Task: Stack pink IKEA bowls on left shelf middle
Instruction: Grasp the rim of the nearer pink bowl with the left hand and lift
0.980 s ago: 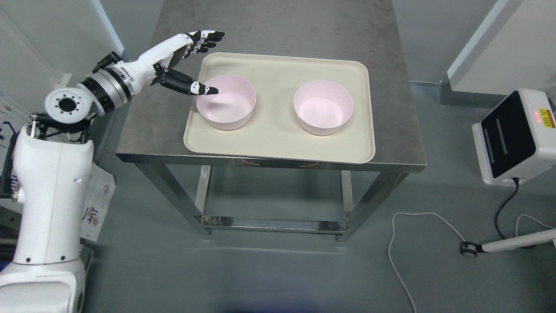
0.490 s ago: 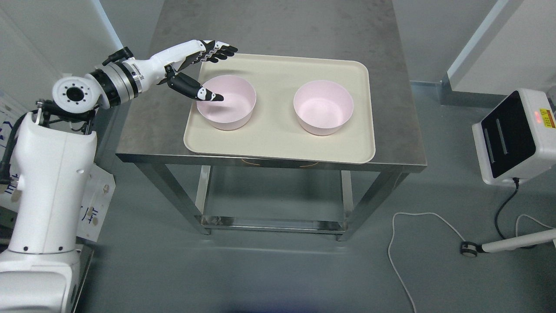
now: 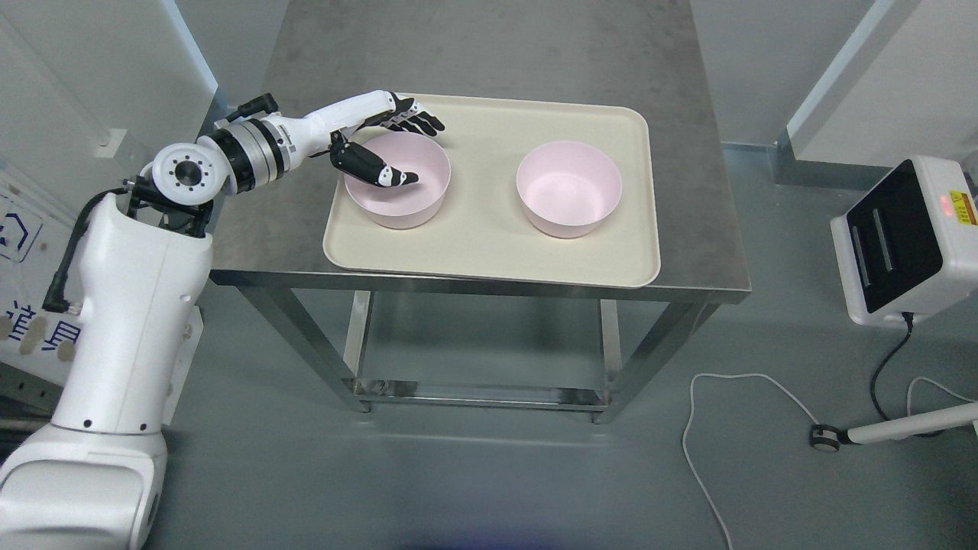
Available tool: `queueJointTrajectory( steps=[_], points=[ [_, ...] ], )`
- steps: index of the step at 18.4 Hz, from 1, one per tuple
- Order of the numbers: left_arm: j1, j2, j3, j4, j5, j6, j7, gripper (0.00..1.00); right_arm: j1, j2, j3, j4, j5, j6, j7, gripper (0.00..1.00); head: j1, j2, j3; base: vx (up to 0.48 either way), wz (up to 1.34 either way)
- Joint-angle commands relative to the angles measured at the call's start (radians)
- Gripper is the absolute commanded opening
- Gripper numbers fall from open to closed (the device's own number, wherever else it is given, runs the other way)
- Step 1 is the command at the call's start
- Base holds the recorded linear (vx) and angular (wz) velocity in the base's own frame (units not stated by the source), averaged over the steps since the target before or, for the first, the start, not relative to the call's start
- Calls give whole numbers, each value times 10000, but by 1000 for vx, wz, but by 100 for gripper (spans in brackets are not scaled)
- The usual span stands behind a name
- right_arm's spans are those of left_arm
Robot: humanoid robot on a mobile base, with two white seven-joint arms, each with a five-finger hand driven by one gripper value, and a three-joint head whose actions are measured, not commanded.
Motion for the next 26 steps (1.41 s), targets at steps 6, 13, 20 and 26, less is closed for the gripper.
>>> queueJointTrajectory(
  steps=[6,13,20,26],
  points=[
    [-368,-925,-298,1542,-1248,-1091,44,36,0,-175,-107,0,77,-8,5,100,0,0,0,0,0],
    [-399,-1232,575,1665,-1248,-1845,44,1,0,-175,-107,0,77,-8,5,100,0,0,0,0,6],
    [-2131,-2438,1236,1466,-696,-1814,-796,0,0,-175,-92,0,77,-8,20,100,0,0,0,0,-5],
    [-2531,-2438,-2560,1573,-450,-1829,-450,1,0,-175,-92,0,77,-8,5,100,0,0,0,0,0]
  ],
)
